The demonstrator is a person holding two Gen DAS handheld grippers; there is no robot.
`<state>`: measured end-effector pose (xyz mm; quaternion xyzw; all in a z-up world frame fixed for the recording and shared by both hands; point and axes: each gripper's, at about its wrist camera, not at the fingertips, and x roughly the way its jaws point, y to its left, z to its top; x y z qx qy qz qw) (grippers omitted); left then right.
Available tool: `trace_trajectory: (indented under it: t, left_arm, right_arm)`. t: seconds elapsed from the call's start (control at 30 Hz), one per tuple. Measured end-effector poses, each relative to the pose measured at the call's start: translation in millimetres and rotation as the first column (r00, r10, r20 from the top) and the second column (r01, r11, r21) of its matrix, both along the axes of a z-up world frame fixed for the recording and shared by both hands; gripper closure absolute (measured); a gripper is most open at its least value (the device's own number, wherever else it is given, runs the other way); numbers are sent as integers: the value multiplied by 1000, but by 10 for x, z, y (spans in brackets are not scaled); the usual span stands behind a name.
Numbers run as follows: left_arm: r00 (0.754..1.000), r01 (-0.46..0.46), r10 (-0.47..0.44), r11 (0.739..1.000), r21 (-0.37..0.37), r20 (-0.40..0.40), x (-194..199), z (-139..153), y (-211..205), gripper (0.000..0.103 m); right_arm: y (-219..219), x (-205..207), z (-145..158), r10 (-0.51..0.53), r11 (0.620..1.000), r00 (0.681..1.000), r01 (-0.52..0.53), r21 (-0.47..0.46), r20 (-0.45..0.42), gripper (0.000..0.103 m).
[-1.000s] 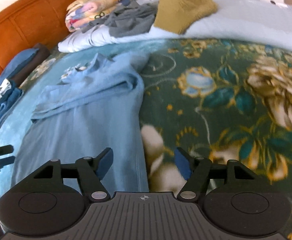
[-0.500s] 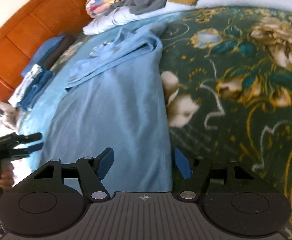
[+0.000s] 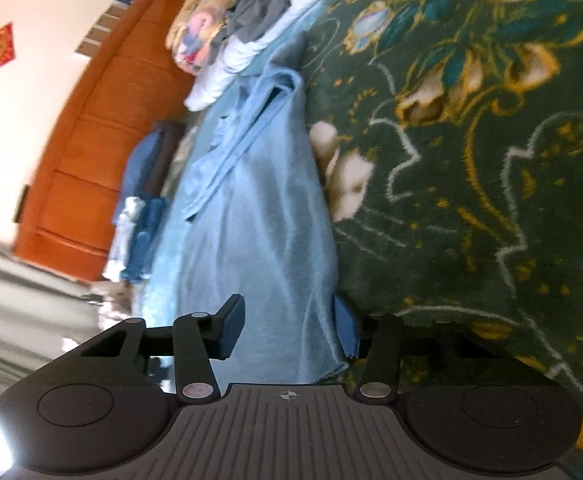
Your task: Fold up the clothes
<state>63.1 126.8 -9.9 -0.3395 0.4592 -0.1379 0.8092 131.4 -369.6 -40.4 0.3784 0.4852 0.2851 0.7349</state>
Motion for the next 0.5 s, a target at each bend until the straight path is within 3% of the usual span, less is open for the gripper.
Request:
trace_trajectory:
  t: [0.03,0.1,0.17,0.33,0.5]
  left_arm:
    - [1000,-3,3,1000,-17,-2,-13,-28,14,54]
    - [1000,-9,9,999,-48,-8,-37,-76,43,62]
    - [1000,-7,5,998,-69,-19,-40,-107,50,78]
    - [1000,10,-12,997,-80,-23,-49,-137,-1,81]
    - [999,20,-23,996,-88,-26,-16,-163,-64,81]
  right_arm:
    - [7,26,-39,19,1000,1000,-19,24,-4,61]
    - [16,94,-111,37,998,999,-36,49,-16,79]
    - [40,168,-170,44,998,998,-42,48,-45,90]
    - [26,177,-131,68,998,996,-67,16,-50,91]
    - [-102,95,-174,40,998,997,-37,41,-63,91]
